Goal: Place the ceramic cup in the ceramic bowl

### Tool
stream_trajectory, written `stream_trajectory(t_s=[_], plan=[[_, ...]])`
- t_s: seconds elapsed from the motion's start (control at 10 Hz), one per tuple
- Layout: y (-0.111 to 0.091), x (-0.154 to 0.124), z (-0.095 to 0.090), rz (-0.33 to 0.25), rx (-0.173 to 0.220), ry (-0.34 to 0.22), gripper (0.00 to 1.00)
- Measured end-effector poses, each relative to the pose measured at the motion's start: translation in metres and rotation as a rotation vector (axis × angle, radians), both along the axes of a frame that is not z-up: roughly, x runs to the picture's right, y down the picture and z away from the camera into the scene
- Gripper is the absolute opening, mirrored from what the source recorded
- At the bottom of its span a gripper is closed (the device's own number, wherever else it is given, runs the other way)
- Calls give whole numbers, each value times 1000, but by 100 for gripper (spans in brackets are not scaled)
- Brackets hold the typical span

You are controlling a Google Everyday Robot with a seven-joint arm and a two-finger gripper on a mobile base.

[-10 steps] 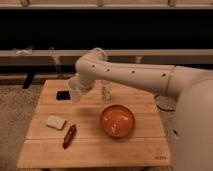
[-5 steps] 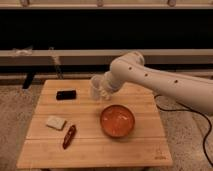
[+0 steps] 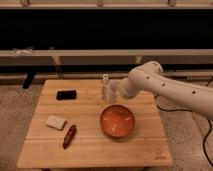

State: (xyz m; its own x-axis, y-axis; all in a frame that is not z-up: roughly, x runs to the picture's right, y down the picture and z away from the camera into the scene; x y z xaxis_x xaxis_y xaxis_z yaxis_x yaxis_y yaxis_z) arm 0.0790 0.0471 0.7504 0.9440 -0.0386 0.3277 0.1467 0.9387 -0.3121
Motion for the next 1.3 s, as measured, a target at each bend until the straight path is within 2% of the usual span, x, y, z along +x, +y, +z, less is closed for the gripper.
stream_trajectory(t_s=[0.3, 0.5, 0.7, 0.8, 1.0, 1.1, 1.3], plan=[[27, 23, -3, -42, 0, 56, 0], [40, 28, -5, -73, 11, 88, 0], [51, 30, -3, -103, 4, 108, 1], [60, 27, 3, -124, -13, 118, 7], [73, 26, 14, -149, -44, 141, 27], [76, 25, 16, -158, -59, 149, 39], [81, 25, 19, -172, -81, 156, 57]])
